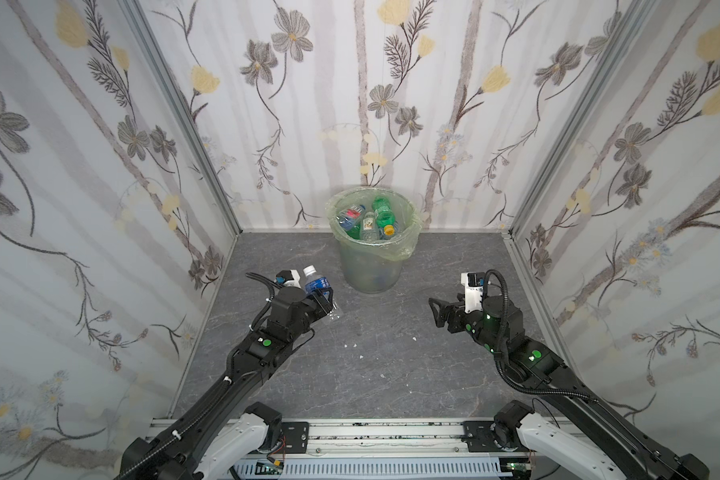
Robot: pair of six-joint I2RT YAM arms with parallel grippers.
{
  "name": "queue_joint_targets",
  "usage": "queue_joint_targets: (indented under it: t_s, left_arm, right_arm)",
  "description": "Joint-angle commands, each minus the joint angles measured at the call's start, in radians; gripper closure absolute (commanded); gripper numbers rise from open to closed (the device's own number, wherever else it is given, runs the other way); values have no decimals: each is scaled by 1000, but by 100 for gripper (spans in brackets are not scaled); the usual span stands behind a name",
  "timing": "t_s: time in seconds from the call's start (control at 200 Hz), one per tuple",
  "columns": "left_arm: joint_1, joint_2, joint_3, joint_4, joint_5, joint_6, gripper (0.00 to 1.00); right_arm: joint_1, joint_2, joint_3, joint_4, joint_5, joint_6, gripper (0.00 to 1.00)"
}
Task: Throw the plastic bottles in the bin
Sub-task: 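Carry the water bottle over the bin and release it with the left gripper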
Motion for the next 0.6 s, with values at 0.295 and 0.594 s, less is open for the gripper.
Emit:
queue_joint_targets:
  t_s: [0.295, 0.594]
  left_arm:
    - [-1, 210, 540, 6, 56, 264, 45]
    - [1, 892, 1297, -285, 125, 256, 8]
  right_arm:
    - [-1, -55, -17, 8, 72, 5, 6]
    - [-1, -102, -13, -20, 61, 33, 6]
